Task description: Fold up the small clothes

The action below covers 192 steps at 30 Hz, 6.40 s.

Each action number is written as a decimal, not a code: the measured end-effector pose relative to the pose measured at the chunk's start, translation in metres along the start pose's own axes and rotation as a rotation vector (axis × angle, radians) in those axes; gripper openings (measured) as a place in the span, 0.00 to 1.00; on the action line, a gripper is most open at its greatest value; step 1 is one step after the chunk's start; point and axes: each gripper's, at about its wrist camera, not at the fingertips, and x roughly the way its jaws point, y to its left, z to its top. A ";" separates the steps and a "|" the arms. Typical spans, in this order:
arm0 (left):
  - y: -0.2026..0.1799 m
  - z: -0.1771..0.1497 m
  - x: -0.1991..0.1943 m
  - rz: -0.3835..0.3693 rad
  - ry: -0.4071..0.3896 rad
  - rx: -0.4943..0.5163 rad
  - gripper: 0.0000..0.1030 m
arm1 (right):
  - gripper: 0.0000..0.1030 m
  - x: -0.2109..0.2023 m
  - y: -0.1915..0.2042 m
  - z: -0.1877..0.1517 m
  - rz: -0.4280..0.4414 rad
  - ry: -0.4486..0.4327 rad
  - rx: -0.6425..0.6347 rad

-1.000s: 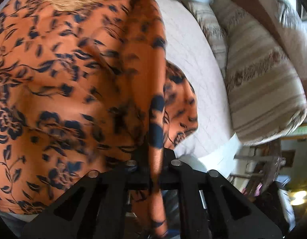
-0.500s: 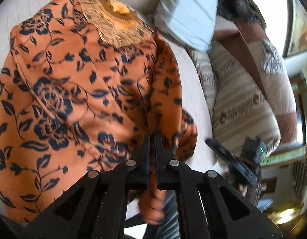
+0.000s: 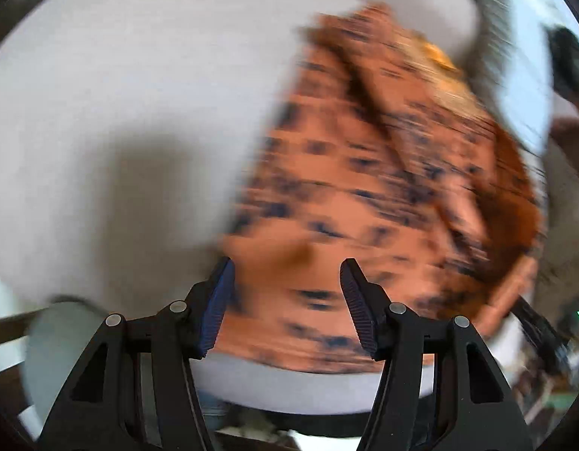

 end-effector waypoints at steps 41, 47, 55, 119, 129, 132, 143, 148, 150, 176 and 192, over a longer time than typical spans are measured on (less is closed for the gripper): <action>0.024 -0.002 -0.064 0.031 -0.127 0.018 0.18 | 0.06 -0.087 -0.001 -0.037 -0.177 -0.059 0.170; -0.053 -0.018 -0.077 -0.158 -0.173 0.178 0.72 | 0.49 -0.126 0.043 -0.025 0.082 -0.256 0.084; -0.157 -0.041 -0.016 -0.207 -0.017 0.382 0.72 | 0.49 -0.087 0.082 0.004 0.324 -0.318 0.194; -0.237 0.117 0.021 -0.345 0.028 0.346 0.52 | 0.44 0.091 0.005 0.133 0.165 -0.092 0.376; -0.222 0.109 0.044 -0.165 -0.018 0.395 0.52 | 0.09 0.116 -0.029 0.143 0.190 -0.134 0.410; -0.175 0.095 0.044 -0.143 -0.017 0.308 0.52 | 0.09 0.100 -0.025 0.146 0.209 -0.178 0.369; -0.035 0.021 0.003 -0.194 -0.028 0.022 0.55 | 0.62 -0.001 0.057 0.055 0.291 -0.208 0.119; -0.031 -0.001 0.008 -0.192 -0.003 0.009 0.55 | 0.62 0.012 0.104 -0.018 0.277 0.018 0.034; -0.033 -0.001 0.014 -0.192 0.008 0.004 0.55 | 0.57 0.026 0.107 -0.035 0.218 0.067 0.036; -0.020 -0.027 -0.064 -0.264 -0.107 0.053 0.25 | 0.23 -0.053 0.101 -0.071 0.174 -0.122 0.016; -0.109 0.071 -0.084 -0.208 -0.248 0.144 0.67 | 0.62 -0.093 0.132 0.035 0.190 -0.249 -0.018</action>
